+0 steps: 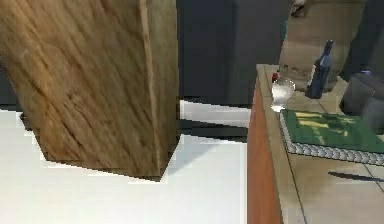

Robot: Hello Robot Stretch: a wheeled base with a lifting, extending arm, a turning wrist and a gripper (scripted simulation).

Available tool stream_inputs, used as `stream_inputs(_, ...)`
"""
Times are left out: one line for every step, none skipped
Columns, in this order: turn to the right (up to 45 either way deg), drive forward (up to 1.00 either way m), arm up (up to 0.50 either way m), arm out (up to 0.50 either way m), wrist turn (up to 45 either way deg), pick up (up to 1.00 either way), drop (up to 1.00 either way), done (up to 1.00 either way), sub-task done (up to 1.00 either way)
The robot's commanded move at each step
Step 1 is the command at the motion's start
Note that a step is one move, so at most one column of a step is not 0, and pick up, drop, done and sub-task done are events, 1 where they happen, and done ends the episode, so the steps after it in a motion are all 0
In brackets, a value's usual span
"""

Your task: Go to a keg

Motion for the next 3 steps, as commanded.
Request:
stream_inputs(0.0,0.8,0.0,0.0,0.0,0.0,0.0,0.0,0.0)
stream_inputs(45.0,0.0,0.0,0.0,0.0,0.0,0.0,0.0,0.0)
stream_inputs(0.0,0.0,0.0,0.0,0.0,0.0,0.0,1.0,0.0)
